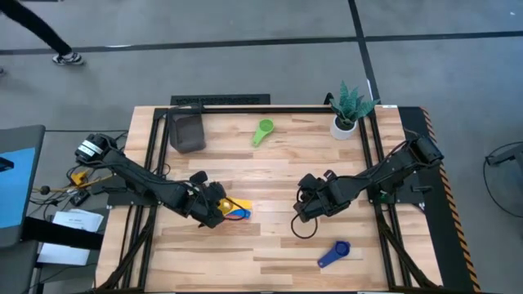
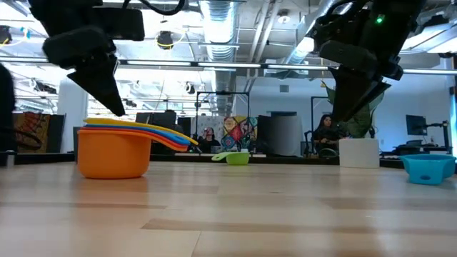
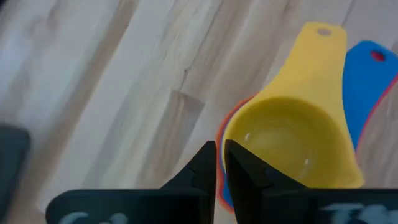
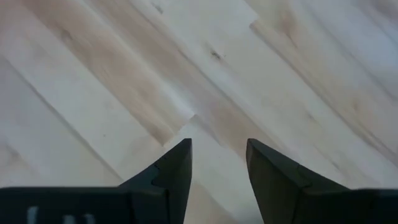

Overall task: Nest measuring cups in basket
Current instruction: Stack the yellow measuring cup on top of the blue measuring cup

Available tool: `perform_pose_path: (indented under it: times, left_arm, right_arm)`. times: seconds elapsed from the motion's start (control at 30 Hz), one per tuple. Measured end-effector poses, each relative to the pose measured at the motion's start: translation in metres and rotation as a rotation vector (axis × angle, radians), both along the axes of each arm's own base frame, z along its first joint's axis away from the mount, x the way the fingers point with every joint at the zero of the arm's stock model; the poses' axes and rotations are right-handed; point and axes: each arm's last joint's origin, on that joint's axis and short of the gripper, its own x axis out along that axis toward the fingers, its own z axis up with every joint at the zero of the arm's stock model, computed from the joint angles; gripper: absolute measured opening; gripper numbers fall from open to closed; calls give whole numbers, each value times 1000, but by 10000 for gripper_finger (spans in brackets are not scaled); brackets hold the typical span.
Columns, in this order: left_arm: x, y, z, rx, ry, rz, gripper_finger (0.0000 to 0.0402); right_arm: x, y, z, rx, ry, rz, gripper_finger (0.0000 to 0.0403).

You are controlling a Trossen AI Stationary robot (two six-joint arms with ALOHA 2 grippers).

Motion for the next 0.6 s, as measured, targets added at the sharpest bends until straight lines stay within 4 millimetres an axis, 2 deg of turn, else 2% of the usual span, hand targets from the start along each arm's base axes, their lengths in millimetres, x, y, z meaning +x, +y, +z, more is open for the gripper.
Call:
perform_pose_path:
  times: [0.23,0.4,0.6]
  left_arm:
    - [22,15,8,101,-58,-153,23]
    - [44,43,16,37,-148,-244,17]
    - [63,75,7,-15,-147,-354,2]
  right_arm:
    - [12,2,2,48,-100,27,175]
    - [29,6,9,84,-253,90,158]
    - [62,26,2,94,-427,340,132]
